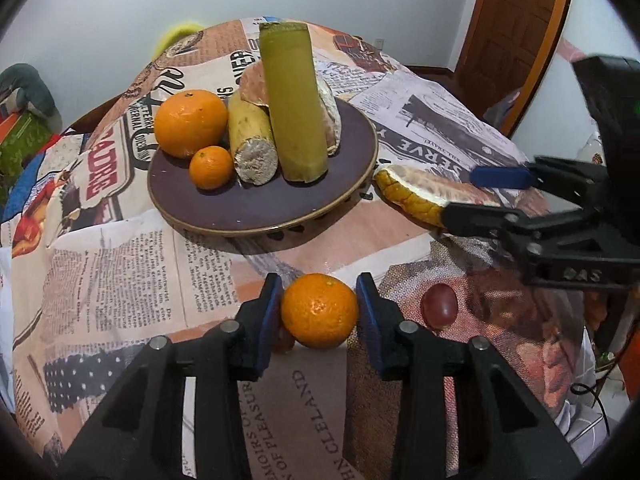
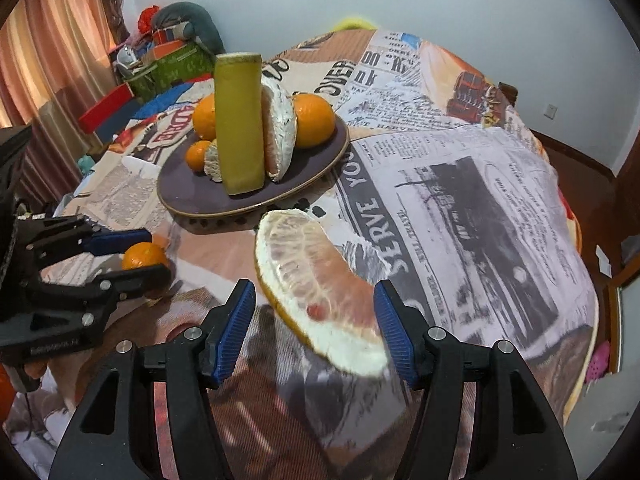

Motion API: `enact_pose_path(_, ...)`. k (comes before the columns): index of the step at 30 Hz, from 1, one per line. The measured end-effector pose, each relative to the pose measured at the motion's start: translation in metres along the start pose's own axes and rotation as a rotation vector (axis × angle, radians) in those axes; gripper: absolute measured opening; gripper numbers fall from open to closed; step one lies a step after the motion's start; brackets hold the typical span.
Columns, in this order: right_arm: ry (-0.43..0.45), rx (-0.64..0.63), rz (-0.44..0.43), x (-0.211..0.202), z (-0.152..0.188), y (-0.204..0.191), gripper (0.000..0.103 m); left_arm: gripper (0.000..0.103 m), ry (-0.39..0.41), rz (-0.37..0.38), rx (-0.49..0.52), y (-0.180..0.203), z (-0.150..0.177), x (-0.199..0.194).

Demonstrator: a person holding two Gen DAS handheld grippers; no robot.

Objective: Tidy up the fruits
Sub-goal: 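Move the right tool to the peeled pomelo segment while the left tool approaches another tangerine, then grasp and lift the pomelo segment with the right tool while the left tool grasps the tangerine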

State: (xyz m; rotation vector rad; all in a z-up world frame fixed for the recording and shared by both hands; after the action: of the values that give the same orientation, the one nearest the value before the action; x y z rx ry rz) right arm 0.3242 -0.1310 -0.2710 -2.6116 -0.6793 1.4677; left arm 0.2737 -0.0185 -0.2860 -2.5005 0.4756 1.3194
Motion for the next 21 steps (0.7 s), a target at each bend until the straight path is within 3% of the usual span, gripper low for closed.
enact_pose_path(9, -0.035, -0.048, -0.006, 0.022, -0.004, -0.006, 0.067, 0.037, 0.017, 0.006, -0.019, -0.004, -0.001, -0.003)
enact_pose_path(13, -0.034, -0.075, -0.001, 0.020, -0.003, -0.010, 0.055, 0.037, 0.033, 0.004, -0.030, -0.006, -0.003, -0.009)
enact_pose_path(21, -0.033, -0.049, -0.029, 0.009, -0.001, -0.014, 0.050, 0.037, 0.070, -0.012, -0.043, -0.011, -0.007, -0.029)
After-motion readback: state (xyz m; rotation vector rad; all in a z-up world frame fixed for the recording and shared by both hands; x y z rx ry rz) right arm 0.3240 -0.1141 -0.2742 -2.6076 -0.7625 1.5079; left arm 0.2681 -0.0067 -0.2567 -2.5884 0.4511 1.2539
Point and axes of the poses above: each gripper's, at about its wrist camera, not at the fingertips, and x roughly the way its jaws point, y to its right, z to its underside, the point moved 5 cm from there along x, roughly the way its jaws point, and after that the axes turned 15 degrees about x, right-handed, at the moved point
